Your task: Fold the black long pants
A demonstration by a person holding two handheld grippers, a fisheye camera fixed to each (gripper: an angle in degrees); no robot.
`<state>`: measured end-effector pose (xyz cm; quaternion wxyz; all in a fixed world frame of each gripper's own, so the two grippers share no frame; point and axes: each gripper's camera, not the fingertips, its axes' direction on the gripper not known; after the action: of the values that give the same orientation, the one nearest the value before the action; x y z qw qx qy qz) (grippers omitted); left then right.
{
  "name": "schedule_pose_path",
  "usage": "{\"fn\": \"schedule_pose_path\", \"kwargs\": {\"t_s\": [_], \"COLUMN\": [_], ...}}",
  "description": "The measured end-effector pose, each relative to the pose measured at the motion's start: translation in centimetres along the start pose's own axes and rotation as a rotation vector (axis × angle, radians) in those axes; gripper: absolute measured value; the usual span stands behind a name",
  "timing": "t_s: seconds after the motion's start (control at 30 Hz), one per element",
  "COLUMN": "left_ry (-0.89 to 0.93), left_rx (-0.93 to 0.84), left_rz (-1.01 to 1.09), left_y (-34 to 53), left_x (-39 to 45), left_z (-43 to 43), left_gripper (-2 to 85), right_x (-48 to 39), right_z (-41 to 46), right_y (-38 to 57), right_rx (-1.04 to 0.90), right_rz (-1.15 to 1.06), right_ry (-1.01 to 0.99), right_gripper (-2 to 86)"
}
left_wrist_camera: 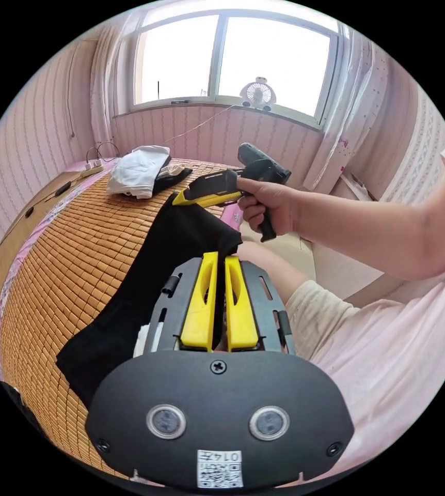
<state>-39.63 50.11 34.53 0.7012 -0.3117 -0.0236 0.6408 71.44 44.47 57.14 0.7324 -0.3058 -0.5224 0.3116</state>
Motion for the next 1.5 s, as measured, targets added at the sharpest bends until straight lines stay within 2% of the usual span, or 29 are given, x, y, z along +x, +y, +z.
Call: {"fn": "schedule_pose_path", "kwargs": {"t_s": [0.17, 0.27, 0.37, 0.43, 0.53, 0.73, 0.93, 1.0, 1.17, 1.4, 1.5], "left_ry": [0.041, -0.041, -0.131, -0.223, -0.237, -0.178, -0.1, -0.114, -0.117, -0.099, -0.104], "left_rx": [0.121, 0.142, 0.087, -0.03, -0.066, -0.038, -0.183, -0.264, -0.273, -0.253, -0.262], "left_rz": [-0.167, -0.293, -0.513, -0.693, -0.85, -0.831, -0.832, -0.835, -0.804, -0.813, -0.799], "left_y": [1.7, 5.6, 11.2, 15.9, 20.0, 19.6, 18.0, 18.1, 18.7, 19.9, 20.1], "left_x": [-3.6, -6.7, -10.8, -13.9, -16.9, -21.1, -25.7, -26.4, -26.8, -26.7, -26.2], "left_z": [-3.5, -6.6, -9.0, -9.7, -10.8, -9.8, -4.9, -3.8, -3.9, -5.3, -5.8], "left_gripper": [0.9, 2.1, 4.9, 6.3, 7.2, 10.3, 13.6, 13.5, 10.1, 5.2, 4.8], "right_x": [-4.4, -7.4, -9.7, -9.6, -9.1, -7.6, -6.3, -7.4, -9.7, -16.3, -19.0], "right_z": [0.1, 5.6, 13.5, 18.2, 18.3, 12.7, 13.8, 14.0, 14.5, 18.1, 19.4], "right_y": [-1.3, -2.1, -2.1, -2.0, -1.3, 0.9, 1.6, 1.4, 0.4, -0.3, -0.3], "right_rx": [-0.011, -0.121, -0.225, -0.326, -0.346, -0.278, -0.319, -0.296, -0.302, -0.347, -0.351], "right_rz": [-0.125, -0.195, -0.218, -0.215, -0.205, -0.13, 0.027, 0.0, -0.02, -0.183, -0.266], "right_ry": [-0.027, -0.057, -0.051, 0.101, 0.172, 0.53, 0.543, 0.558, 0.557, 0.808, 0.817], "right_gripper": [2.9, 4.1, 8.0, 8.8, 9.4, 12.7, 14.2, 13.9, 13.5, 12.6, 8.6]}}
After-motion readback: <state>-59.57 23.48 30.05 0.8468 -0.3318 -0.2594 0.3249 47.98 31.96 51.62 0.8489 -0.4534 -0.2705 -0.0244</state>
